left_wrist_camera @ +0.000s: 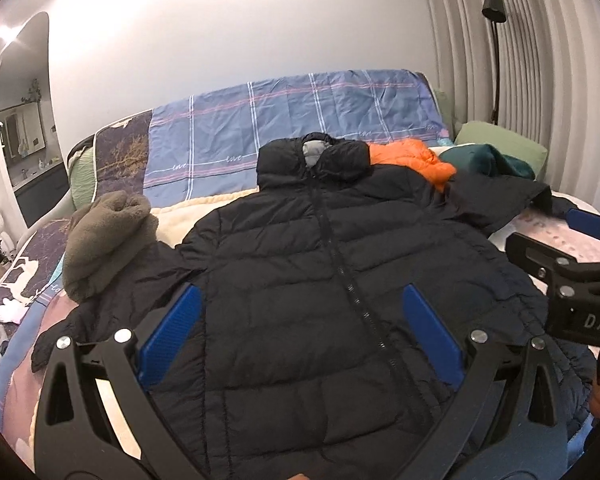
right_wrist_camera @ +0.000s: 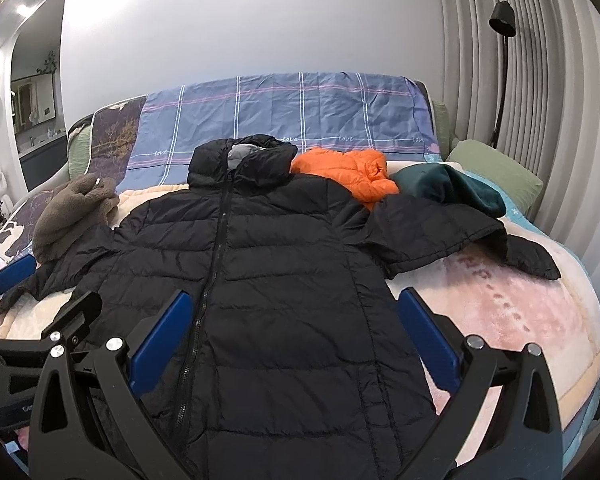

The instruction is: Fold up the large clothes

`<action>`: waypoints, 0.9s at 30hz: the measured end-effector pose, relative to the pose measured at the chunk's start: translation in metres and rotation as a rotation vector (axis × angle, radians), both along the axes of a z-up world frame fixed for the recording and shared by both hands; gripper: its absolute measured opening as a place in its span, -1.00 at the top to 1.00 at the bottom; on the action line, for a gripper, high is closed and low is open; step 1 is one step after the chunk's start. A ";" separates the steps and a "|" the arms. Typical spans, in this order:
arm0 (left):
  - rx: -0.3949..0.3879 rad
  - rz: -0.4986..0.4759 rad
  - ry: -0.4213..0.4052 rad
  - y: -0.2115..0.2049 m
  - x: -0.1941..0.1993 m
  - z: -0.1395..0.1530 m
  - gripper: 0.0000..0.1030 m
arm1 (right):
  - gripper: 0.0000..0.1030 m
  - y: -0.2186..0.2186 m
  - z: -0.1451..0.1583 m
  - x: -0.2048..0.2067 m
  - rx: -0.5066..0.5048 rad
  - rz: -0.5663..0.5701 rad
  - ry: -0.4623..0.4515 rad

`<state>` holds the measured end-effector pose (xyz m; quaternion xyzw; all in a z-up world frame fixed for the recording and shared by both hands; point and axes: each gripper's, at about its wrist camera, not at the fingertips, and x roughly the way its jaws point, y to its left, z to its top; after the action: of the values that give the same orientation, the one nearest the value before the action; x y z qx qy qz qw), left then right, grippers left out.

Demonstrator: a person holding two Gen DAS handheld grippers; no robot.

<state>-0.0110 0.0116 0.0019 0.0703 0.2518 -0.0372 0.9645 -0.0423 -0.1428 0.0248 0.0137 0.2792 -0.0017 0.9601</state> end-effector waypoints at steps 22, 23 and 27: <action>-0.038 0.021 -0.130 0.015 -0.013 0.005 -0.96 | -0.97 0.004 0.002 -0.005 -0.005 0.007 -0.075; -0.034 0.021 -0.116 0.015 -0.011 0.005 -0.96 | -0.97 0.004 0.002 -0.005 -0.005 0.007 -0.076; -0.024 0.033 -0.057 0.017 -0.005 0.000 -0.96 | -0.97 0.004 0.001 -0.003 -0.001 0.002 -0.067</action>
<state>-0.0156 0.0284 0.0018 0.0557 0.2250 -0.0222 0.9725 -0.0457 -0.1387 0.0261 0.0132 0.2468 -0.0002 0.9690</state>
